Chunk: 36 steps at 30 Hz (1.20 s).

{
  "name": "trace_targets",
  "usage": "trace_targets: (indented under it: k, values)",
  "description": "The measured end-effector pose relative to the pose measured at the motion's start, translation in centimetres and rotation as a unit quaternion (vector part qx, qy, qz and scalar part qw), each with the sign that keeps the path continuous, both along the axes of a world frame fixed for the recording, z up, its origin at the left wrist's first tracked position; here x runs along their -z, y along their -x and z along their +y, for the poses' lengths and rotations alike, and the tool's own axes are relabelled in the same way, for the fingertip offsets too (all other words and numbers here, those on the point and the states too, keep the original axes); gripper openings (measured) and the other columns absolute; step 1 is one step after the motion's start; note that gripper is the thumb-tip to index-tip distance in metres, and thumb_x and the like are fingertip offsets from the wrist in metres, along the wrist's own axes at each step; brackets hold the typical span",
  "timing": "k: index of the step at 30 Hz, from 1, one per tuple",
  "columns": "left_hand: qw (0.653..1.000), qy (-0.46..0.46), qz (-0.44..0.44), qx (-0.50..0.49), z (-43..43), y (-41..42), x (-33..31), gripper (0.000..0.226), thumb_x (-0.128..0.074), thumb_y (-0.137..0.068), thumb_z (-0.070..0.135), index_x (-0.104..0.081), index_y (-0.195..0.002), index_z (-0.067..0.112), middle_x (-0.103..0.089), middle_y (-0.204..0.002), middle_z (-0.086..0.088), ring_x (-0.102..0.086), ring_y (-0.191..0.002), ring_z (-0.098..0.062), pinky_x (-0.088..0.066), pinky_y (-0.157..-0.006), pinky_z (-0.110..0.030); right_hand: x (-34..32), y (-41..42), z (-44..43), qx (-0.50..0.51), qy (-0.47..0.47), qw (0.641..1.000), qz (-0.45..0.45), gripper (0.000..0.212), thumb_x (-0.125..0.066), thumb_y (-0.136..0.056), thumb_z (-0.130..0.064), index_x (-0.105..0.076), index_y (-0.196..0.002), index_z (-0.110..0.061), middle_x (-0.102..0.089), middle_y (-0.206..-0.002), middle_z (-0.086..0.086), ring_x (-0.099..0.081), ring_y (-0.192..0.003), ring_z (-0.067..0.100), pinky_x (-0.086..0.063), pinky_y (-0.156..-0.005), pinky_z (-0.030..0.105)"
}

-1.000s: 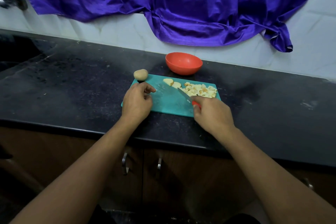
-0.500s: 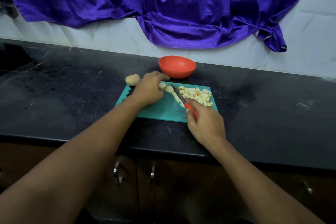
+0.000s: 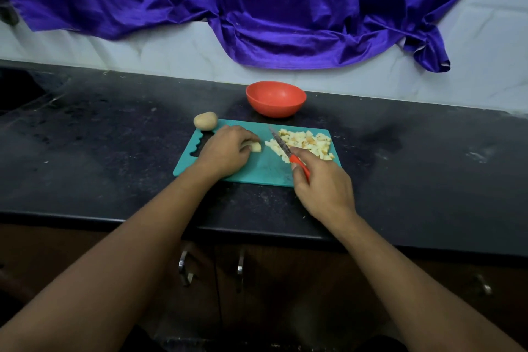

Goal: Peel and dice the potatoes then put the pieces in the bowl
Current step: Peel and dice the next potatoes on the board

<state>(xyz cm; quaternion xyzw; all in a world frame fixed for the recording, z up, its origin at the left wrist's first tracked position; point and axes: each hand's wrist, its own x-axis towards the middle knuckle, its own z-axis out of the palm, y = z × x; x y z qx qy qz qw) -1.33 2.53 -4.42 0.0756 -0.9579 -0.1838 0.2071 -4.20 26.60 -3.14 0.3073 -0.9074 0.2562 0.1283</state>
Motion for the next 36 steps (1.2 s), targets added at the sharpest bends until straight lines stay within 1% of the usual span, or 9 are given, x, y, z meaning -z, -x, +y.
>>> trace_targets:
  k: [4, 8, 11, 14, 21, 24, 27, 30, 36]
  values:
    - [0.998, -0.059, 0.018, 0.005, 0.9, -2.8, 0.0, 0.035, -0.064, -0.086, 0.014, -0.074, -0.118, 0.025, -0.072, -0.119, 0.008, -0.063, -0.111, -0.014, -0.052, -0.099, -0.039, 0.0, -0.2, -0.1, -0.002, -0.002, 1.000, 0.008, 0.043, -0.050, -0.103, -0.039, -0.055, -0.146, -0.038, -0.075, -0.101, -0.004, -0.061, -0.074, 0.014, -0.047, -0.064, 0.031]
    - [0.979, -0.200, 0.045, 0.008, 1.2, -4.7, -0.2, 0.045, -0.061, -0.082, 0.010, -0.072, -0.122, 0.027, -0.069, -0.123, 0.014, -0.062, -0.115, -0.001, -0.047, -0.105, -0.026, 0.1, -0.4, 0.0, -0.002, -0.007, 1.000, 0.013, 0.043, -0.049, -0.104, -0.040, -0.054, -0.147, -0.038, -0.075, -0.103, -0.003, -0.064, -0.079, 0.016, -0.050, -0.068, 0.033]
    - [0.988, -0.143, 0.043, -0.035, 0.5, -5.0, 0.0, 0.048, -0.063, -0.081, 0.029, -0.068, -0.129, 0.030, -0.067, -0.125, 0.007, -0.060, -0.116, -0.014, -0.049, -0.101, -0.037, 0.0, -0.5, 0.0, -0.003, -0.006, 1.000, 0.013, 0.043, -0.050, -0.104, -0.038, -0.055, -0.147, -0.037, -0.075, -0.106, -0.003, -0.064, -0.082, 0.017, -0.047, -0.068, 0.032]
    - [0.995, -0.046, 0.002, -0.084, 0.3, -4.6, 0.0, 0.041, -0.070, -0.089, 0.037, -0.068, -0.129, 0.030, -0.068, -0.122, 0.002, -0.060, -0.114, -0.022, -0.050, -0.097, -0.044, 0.0, -0.4, 0.0, -0.002, -0.009, 1.000, 0.012, 0.043, -0.050, -0.104, -0.039, -0.054, -0.147, -0.037, -0.074, -0.100, -0.003, -0.056, -0.070, 0.012, -0.043, -0.063, 0.030]
    - [0.996, -0.040, -0.012, -0.080, 0.9, -4.2, -1.3, 0.033, -0.063, -0.098, 0.025, -0.067, -0.130, 0.030, -0.070, -0.127, 0.007, -0.064, -0.115, -0.016, -0.049, -0.096, -0.036, 0.1, -0.3, 0.0, -0.003, -0.009, 1.000, 0.010, 0.044, -0.049, -0.104, -0.040, -0.053, -0.148, -0.037, -0.071, -0.090, -0.005, -0.055, -0.063, 0.008, -0.046, -0.059, 0.030]
    - [0.993, -0.040, 0.041, -0.100, 0.9, -4.2, -1.4, 0.030, -0.055, -0.101, 0.017, -0.071, -0.126, 0.023, -0.073, -0.119, 0.000, -0.066, -0.111, -0.022, -0.050, -0.097, -0.036, 0.1, -0.2, -0.1, -0.002, -0.011, 1.000, 0.012, 0.044, -0.048, -0.104, -0.040, -0.052, -0.148, -0.037, -0.069, -0.087, -0.007, -0.054, -0.061, 0.007, -0.044, -0.057, 0.030]
    - [0.980, -0.137, 0.107, -0.100, 1.1, -4.3, -1.5, 0.028, -0.056, -0.099, 0.008, -0.074, -0.117, 0.019, -0.077, -0.103, 0.004, -0.070, -0.103, -0.014, -0.052, -0.096, -0.029, 0.1, -0.2, -0.1, -0.004, -0.008, 1.000, 0.011, 0.043, -0.049, -0.105, -0.040, -0.053, -0.147, -0.037, -0.063, -0.080, -0.011, -0.052, -0.059, 0.006, -0.042, -0.055, 0.028]
    - [0.969, -0.223, 0.092, -0.052, 1.7, -4.2, -1.2, 0.025, -0.060, -0.098, 0.007, -0.074, -0.108, 0.026, -0.075, -0.098, 0.012, -0.069, -0.098, -0.003, -0.054, -0.094, -0.024, 0.2, -0.2, 0.0, -0.007, -0.003, 1.000, 0.014, 0.042, -0.049, -0.105, -0.039, -0.054, -0.146, -0.036, -0.058, -0.078, -0.014, -0.050, -0.057, 0.005, -0.041, -0.055, 0.027]
    - [0.992, -0.094, 0.075, -0.032, 1.9, -3.6, -0.2, 0.020, -0.065, -0.094, 0.011, -0.077, -0.104, 0.024, -0.075, -0.107, 0.010, -0.066, -0.100, -0.014, -0.054, -0.093, -0.041, 0.1, -0.2, 0.0, -0.005, -0.006, 1.000, 0.011, 0.043, -0.050, -0.104, -0.039, -0.054, -0.146, -0.036, -0.071, -0.090, -0.008, -0.053, -0.062, 0.006, -0.047, -0.058, 0.030]
